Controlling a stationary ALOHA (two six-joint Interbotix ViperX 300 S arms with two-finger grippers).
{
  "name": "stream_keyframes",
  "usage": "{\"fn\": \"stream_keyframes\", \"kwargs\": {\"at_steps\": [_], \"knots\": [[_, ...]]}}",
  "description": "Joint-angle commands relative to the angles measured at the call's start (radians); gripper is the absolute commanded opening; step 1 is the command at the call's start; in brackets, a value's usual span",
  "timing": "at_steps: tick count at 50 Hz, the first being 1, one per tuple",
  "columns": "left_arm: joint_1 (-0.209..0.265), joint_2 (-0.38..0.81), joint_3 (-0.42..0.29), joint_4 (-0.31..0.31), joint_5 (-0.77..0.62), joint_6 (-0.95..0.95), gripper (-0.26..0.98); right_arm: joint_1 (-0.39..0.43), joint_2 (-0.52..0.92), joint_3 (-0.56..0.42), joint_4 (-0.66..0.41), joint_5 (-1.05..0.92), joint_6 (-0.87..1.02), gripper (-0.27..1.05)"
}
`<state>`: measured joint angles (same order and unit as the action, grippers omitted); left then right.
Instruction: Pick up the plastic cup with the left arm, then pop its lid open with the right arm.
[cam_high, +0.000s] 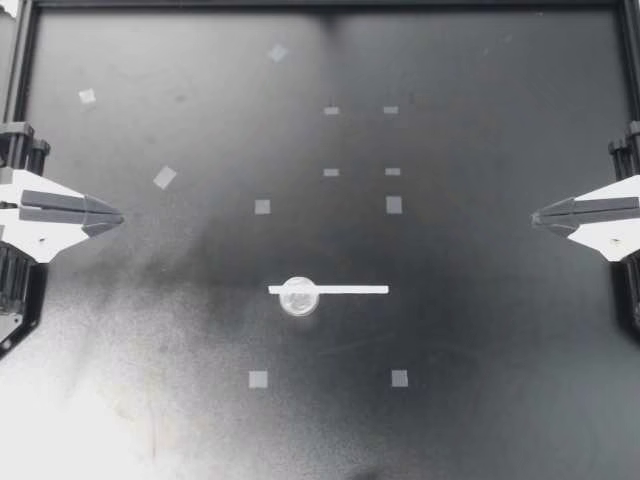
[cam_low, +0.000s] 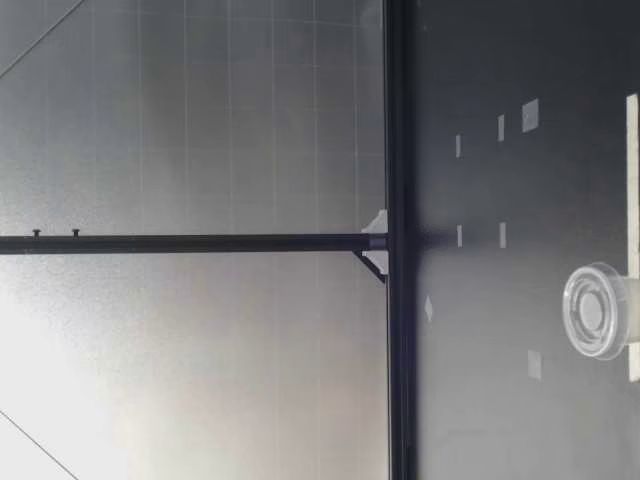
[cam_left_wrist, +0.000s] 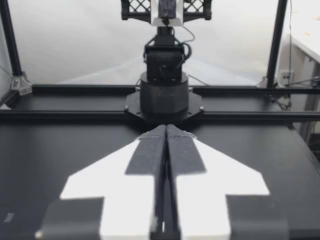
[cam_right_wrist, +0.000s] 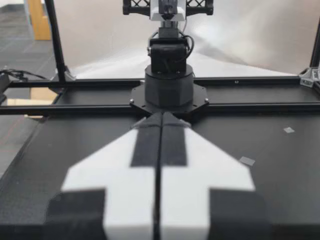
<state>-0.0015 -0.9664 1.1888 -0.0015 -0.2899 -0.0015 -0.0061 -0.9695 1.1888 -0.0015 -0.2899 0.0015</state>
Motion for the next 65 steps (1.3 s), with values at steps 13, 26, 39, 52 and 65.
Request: {"fn": "stream_keyframes", "kwargs": {"at_steps": [13,26,39,52,65], "knots": [[0.009,0.003,-0.080,0.003,0.066,0.017,-0.08,-0.014,0.072,-0.178,-0.002,0.183,0.011,-0.14],[0.012,0.296,-0.169,0.000,0.158,-0.012,-0.08,-0.015,0.437,-0.403,-0.003,0.308,0.008,-0.14],[0.012,0.479,-0.172,0.002,0.032,-0.043,-0.08,-0.014,0.660,-0.413,0.008,0.181,0.092,-0.14],[0.012,0.606,-0.178,0.002,0.023,-0.051,-0.08,-0.003,0.807,-0.410,0.002,0.046,0.155,-0.14],[0.012,0.706,-0.187,0.002,0.023,-0.092,0.00,0.023,0.931,-0.460,0.000,0.044,0.160,-0.14]]}}
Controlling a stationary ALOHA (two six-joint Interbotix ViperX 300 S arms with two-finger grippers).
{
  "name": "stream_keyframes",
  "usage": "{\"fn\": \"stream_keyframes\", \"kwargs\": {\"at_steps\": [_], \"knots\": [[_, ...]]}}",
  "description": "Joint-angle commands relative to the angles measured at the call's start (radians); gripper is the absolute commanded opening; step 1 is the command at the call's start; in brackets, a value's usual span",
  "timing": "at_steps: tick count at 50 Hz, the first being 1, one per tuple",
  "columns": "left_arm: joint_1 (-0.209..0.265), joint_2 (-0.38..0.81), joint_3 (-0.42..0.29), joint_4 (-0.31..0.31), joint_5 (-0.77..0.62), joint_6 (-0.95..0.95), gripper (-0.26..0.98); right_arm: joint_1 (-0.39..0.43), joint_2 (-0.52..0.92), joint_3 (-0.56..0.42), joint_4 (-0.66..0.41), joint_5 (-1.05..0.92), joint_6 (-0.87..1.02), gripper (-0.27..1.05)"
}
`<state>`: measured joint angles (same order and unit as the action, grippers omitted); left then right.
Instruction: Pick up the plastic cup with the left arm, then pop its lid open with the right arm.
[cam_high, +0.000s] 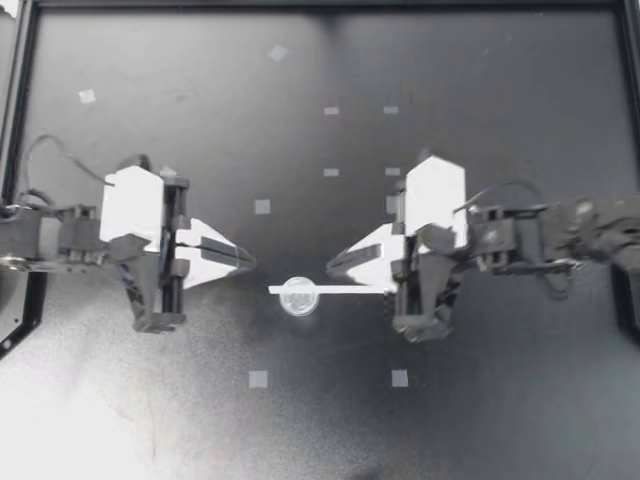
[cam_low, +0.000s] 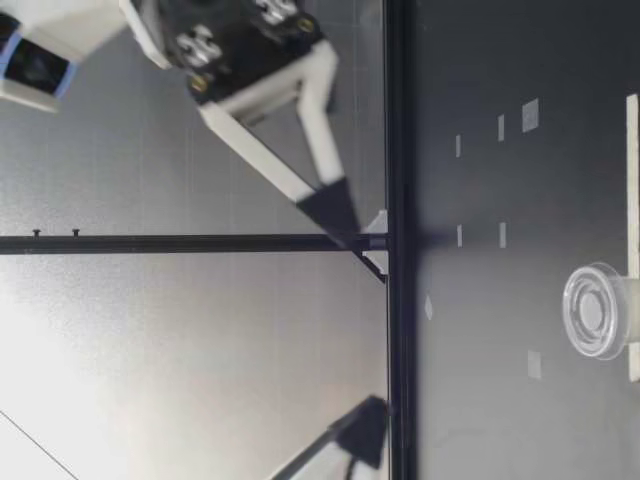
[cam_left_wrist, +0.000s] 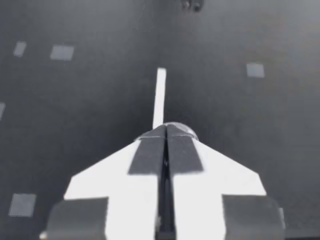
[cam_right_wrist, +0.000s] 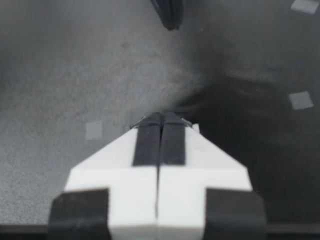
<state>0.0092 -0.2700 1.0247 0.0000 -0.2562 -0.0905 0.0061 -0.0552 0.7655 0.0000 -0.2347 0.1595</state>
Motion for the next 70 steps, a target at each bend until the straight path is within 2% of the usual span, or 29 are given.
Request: {"fn": "stream_keyframes", "kwargs": {"at_steps": [1,14,20,56,70], "knots": [[0.002,0.015,-0.025,0.000,-0.011,-0.003,0.02,0.014,0.023,-0.040,-0.002,-0.011,0.002,-0.14],[0.002,0.069,-0.026,0.000,-0.021,-0.006,0.38,0.017,0.117,-0.084,-0.002,-0.011,0.023,-0.14],[0.002,0.087,-0.021,0.000,-0.038,-0.011,0.49,0.017,0.160,-0.101,-0.002,-0.009,0.048,-0.14],[-0.028,0.301,-0.052,0.005,-0.124,-0.031,0.52,0.017,0.256,-0.137,-0.002,0.020,0.117,-0.14],[-0.028,0.333,-0.061,0.005,-0.124,-0.028,0.65,0.017,0.276,-0.149,-0.002,0.023,0.137,-0.14]]}}
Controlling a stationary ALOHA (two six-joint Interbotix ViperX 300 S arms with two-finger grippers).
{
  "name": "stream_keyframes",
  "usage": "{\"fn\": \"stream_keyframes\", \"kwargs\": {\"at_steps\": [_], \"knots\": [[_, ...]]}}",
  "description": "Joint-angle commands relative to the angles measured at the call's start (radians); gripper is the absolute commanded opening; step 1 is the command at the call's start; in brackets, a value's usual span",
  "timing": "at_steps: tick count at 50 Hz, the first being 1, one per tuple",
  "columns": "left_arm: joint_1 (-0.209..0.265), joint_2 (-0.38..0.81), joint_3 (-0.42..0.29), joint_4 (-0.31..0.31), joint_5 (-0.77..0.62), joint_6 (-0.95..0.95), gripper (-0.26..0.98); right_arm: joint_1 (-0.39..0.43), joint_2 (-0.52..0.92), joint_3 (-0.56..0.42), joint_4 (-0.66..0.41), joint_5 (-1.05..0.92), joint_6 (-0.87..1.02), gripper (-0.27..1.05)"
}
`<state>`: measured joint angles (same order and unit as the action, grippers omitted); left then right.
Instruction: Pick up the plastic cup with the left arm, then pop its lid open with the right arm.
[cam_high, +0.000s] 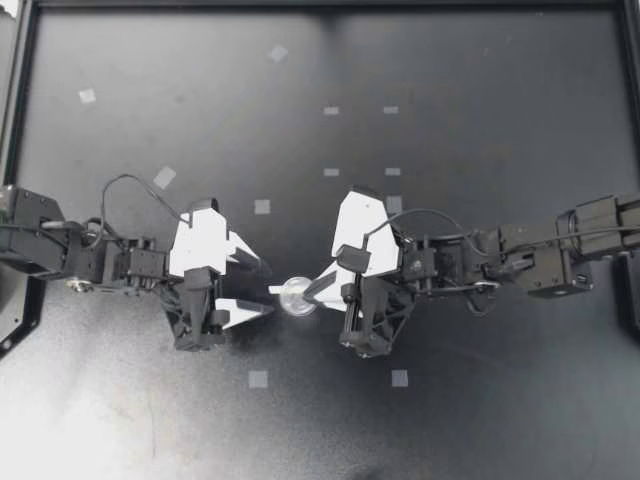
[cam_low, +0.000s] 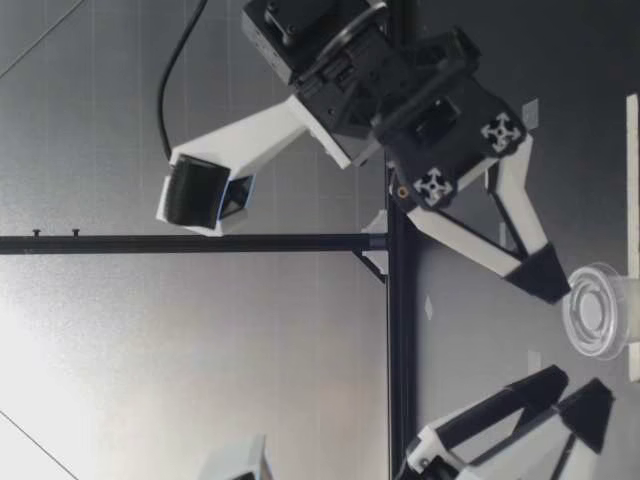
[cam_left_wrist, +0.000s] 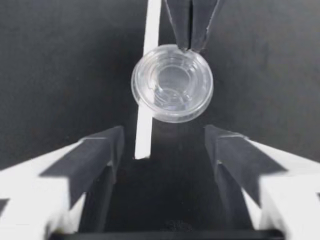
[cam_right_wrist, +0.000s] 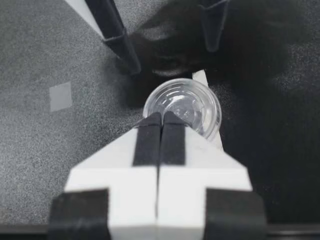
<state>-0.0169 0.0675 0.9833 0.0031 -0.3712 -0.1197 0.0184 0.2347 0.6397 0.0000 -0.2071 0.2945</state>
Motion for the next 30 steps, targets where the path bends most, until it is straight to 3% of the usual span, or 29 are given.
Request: {"fn": "stream_keyframes", "kwargs": {"at_steps": [1,30], "knots": [[-0.002,-0.002,-0.021,0.002,-0.009,0.002,0.65,0.005,-0.014,-0.025,-0.002,-0.005,0.002,-0.14],[-0.002,0.067,-0.067,0.006,-0.026,0.008,0.65,0.003,0.009,-0.032,-0.002,0.025,0.003,-0.14]]}}
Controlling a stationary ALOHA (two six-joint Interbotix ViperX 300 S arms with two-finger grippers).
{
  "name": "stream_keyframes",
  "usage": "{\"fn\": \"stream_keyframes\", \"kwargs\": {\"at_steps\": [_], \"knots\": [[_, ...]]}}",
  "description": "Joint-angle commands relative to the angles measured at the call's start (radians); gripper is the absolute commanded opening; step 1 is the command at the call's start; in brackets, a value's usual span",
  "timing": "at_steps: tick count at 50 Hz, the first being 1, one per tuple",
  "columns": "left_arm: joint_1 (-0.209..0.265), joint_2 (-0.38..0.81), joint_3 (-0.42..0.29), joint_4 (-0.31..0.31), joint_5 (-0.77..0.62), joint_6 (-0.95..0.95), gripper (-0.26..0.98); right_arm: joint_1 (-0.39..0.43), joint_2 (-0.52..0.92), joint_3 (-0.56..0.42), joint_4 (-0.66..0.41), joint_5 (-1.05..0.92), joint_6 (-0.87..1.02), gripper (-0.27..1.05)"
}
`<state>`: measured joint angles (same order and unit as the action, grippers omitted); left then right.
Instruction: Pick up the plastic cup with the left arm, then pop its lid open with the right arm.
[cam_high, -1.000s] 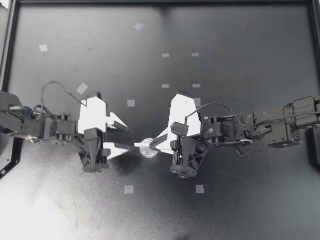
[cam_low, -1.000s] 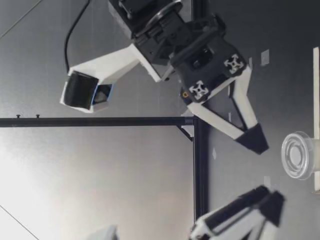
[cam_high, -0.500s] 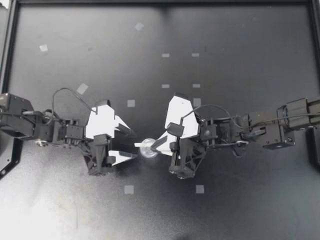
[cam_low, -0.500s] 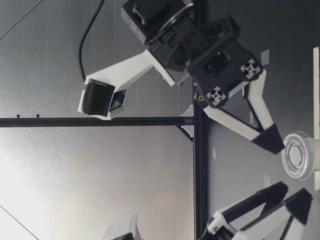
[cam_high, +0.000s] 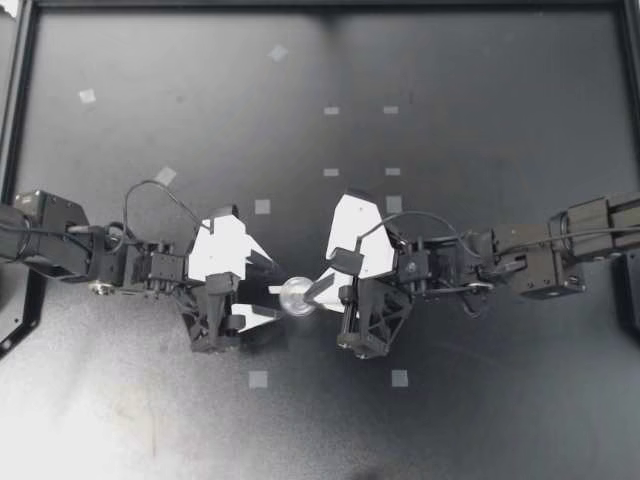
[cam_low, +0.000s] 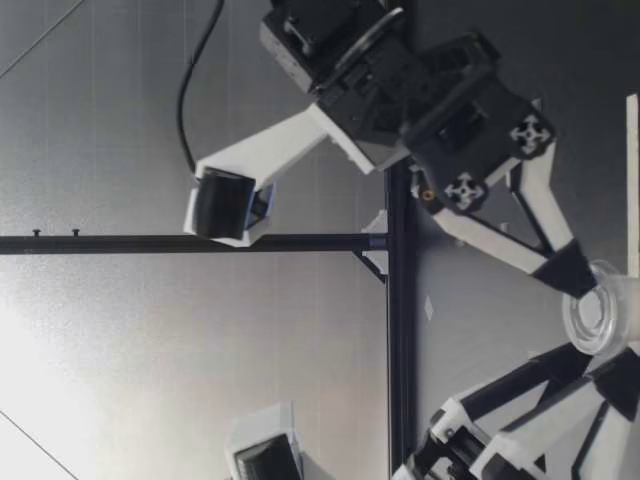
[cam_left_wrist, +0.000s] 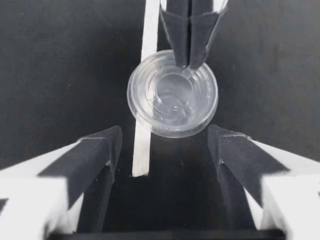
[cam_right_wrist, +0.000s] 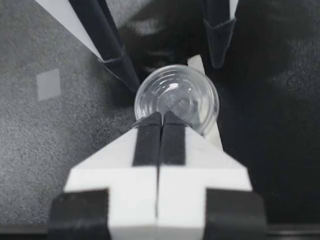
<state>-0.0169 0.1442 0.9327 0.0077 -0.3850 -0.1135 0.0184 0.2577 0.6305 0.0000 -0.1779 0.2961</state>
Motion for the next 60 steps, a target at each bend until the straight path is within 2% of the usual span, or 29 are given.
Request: {"fn": "stream_keyframes", "kwargs": {"at_steps": [1,23,52,60], "knots": [[-0.003,-0.008,-0.017,0.002,-0.014,0.000,0.65,0.003,-0.014,-0.023,-0.002,-0.003,0.002,-0.14],[-0.009,0.071,-0.095,0.005,-0.023,0.000,0.65,0.002,-0.014,-0.020,0.000,0.012,0.011,-0.14],[-0.009,0.066,-0.100,0.005,-0.011,-0.002,0.64,0.002,-0.021,-0.008,-0.002,0.058,0.043,-0.14],[-0.009,0.066,-0.106,0.005,0.021,0.000,0.60,0.002,-0.020,-0.008,-0.002,0.058,0.043,-0.14]]}}
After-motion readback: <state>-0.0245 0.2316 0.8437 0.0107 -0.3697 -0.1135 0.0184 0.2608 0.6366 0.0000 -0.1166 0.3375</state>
